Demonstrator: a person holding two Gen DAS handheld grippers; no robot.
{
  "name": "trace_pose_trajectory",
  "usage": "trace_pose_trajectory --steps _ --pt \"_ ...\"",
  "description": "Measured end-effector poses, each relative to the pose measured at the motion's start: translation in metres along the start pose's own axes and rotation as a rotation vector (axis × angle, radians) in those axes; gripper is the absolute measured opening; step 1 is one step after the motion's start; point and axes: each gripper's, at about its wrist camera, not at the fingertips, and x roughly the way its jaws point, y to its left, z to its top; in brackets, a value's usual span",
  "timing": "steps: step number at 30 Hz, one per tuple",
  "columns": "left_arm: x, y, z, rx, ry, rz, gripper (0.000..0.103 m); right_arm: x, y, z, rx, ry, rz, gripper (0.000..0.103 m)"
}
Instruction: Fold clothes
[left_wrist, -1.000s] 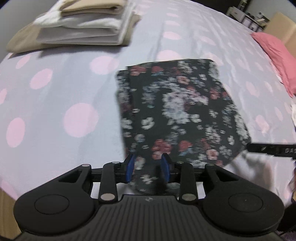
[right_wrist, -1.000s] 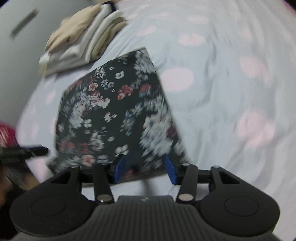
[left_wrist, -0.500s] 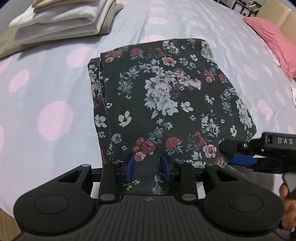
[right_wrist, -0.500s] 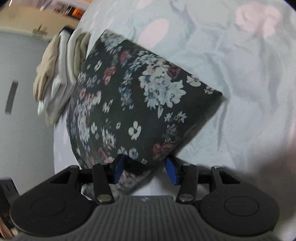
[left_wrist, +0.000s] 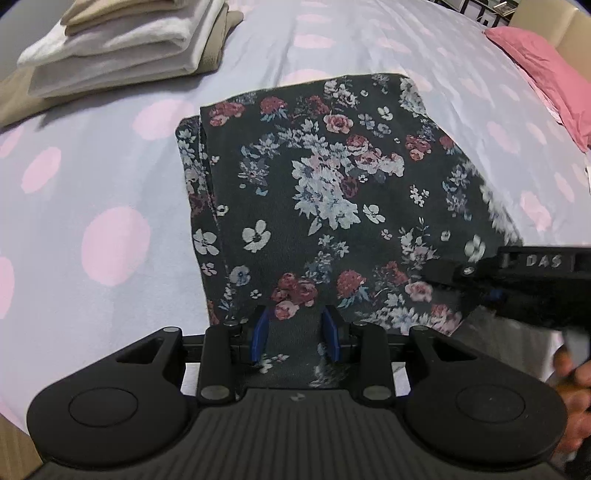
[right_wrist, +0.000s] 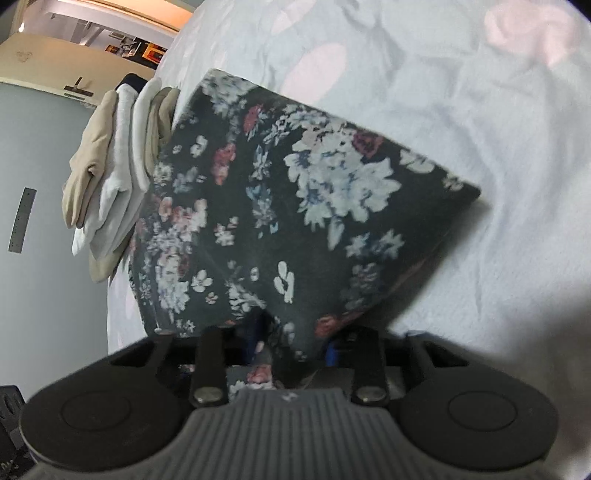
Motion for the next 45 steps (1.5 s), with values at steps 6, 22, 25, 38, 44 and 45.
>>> trace_pose_trajectory --steps 6,22,25,38,44,45 --pt "-0.022 0.007 -0.003 -0.096 0.023 0.020 0.030 -0.032 0.017 0.025 -0.105 0.016 0.025 0.013" --pt "0.001 -0.025 0.085 0.163 0.002 -0.259 0.054 -0.092 -0.038 0.127 -0.321 0.228 -0.187 0.015" --pt "0.020 -0.032 0.101 0.178 -0.009 -0.305 0.056 -0.082 -0.039 0.128 -0.334 0.230 -0.213 0.015" --pt "0.104 -0.041 0.118 0.134 0.118 -0.464 0.056 -0.079 -0.057 0.129 -0.241 0.211 -0.195 0.038" --pt "0.114 -0.048 0.118 0.142 0.141 -0.462 0.054 -0.083 -0.070 0.125 -0.184 0.199 -0.172 0.038" --pt "0.114 -0.050 0.117 0.148 0.138 -0.458 0.053 -0.084 -0.072 0.123 -0.174 0.196 -0.166 0.038"
